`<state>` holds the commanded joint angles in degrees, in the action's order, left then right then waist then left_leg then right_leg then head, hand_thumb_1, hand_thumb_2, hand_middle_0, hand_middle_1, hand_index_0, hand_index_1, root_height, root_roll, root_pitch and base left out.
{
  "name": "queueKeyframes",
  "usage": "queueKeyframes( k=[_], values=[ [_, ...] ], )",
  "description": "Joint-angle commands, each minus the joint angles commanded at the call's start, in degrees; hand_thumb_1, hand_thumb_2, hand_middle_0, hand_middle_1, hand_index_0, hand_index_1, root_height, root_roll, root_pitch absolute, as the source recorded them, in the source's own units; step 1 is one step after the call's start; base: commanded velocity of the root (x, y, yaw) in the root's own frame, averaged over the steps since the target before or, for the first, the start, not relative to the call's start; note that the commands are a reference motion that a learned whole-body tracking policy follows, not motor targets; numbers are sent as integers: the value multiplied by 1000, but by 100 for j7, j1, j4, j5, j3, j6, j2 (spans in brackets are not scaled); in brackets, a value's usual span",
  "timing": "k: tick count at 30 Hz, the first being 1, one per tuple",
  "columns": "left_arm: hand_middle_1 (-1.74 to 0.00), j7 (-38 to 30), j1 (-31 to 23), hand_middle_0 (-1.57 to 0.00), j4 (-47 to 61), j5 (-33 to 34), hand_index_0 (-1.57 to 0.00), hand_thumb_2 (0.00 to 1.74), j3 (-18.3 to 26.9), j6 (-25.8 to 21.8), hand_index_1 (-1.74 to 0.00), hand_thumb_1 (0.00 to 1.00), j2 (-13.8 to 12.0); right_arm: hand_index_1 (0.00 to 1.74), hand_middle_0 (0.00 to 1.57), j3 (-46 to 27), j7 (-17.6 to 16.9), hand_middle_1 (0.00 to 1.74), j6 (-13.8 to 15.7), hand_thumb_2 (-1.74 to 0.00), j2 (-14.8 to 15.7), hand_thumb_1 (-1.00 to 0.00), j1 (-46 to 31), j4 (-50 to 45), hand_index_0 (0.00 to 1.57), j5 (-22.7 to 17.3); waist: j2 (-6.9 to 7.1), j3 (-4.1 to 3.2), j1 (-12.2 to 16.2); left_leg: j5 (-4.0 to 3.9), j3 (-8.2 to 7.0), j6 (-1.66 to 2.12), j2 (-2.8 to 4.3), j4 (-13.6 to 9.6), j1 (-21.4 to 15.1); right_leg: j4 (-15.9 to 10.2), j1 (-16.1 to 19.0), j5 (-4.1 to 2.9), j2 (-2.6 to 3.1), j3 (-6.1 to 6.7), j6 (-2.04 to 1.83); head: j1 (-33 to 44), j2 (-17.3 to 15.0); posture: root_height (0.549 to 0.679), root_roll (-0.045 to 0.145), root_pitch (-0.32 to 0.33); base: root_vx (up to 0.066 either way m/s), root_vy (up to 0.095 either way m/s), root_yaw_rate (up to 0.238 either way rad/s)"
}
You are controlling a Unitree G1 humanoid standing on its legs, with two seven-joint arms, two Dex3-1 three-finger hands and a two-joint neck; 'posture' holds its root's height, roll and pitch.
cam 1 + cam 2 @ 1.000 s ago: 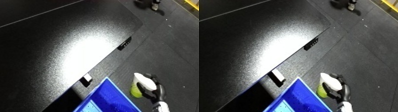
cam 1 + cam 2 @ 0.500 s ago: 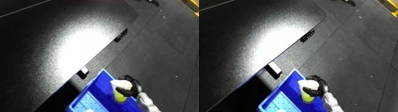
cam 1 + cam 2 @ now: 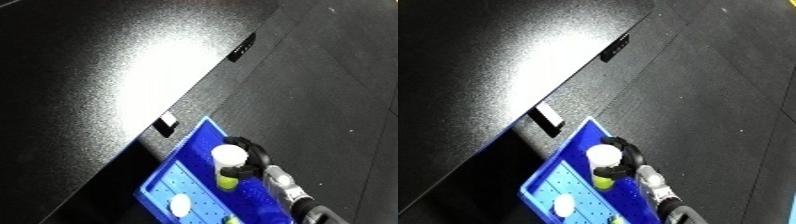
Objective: Pick up the object and place it into the box
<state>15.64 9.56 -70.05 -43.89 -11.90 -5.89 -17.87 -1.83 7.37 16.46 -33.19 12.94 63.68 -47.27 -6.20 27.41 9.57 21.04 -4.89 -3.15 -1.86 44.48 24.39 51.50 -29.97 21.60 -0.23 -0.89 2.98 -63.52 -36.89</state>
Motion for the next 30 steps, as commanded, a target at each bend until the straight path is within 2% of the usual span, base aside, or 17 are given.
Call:
queueKeyframes(
  k=[6,13,17,21,25,30],
  values=[
    [0,10,-20,0,-23,25,0,0,-17,9,0,0,-12,0,0,33,154,0,-170,0,53,0,4,70,0,-32,16,-36,-43,-11,12,14,1,-3,-9,-15,40,-6,-16,-7,-8,21,-90,623,72,26,11,-8,31],
    [0,4,-14,0,-65,113,0,0,-11,-3,0,0,-11,0,0,110,782,0,-638,0,184,0,46,205,0,-315,40,-77,-135,-15,47,11,-11,6,-11,8,63,8,-25,-25,-2,253,-154,622,70,20,3,-13,48],
    [0,-31,9,0,-70,177,0,0,-37,14,0,0,-20,0,0,213,1098,0,-786,0,263,0,101,199,0,-317,73,-95,-205,-7,79,15,-13,58,16,67,64,31,-45,-53,0,733,-203,621,70,13,3,-36,88],
    [0,-74,51,0,-56,292,0,0,-59,20,0,0,-47,0,0,357,1393,0,-888,0,368,0,144,112,0,-262,106,-113,-299,-30,131,24,-21,67,48,107,70,61,-94,-89,4,1512,-214,620,70,9,-2,-52,119],
    [0,-136,152,0,-28,397,0,0,-101,30,0,0,-99,0,0,568,1383,0,-866,0,486,0,204,-26,0,-54,160,-116,-410,-84,201,36,-46,52,114,109,52,53,-146,-142,-12,2291,-127,619,70,10,-32,-82,131],
    [0,-223,285,0,18,433,0,0,-149,44,0,0,-147,0,0,812,1045,0,-884,0,618,0,329,-243,0,237,249,-57,-533,-129,293,38,-62,98,229,100,22,1,-225,-230,-44,3414,99,620,66,13,-48,-78,53]
  ],
)
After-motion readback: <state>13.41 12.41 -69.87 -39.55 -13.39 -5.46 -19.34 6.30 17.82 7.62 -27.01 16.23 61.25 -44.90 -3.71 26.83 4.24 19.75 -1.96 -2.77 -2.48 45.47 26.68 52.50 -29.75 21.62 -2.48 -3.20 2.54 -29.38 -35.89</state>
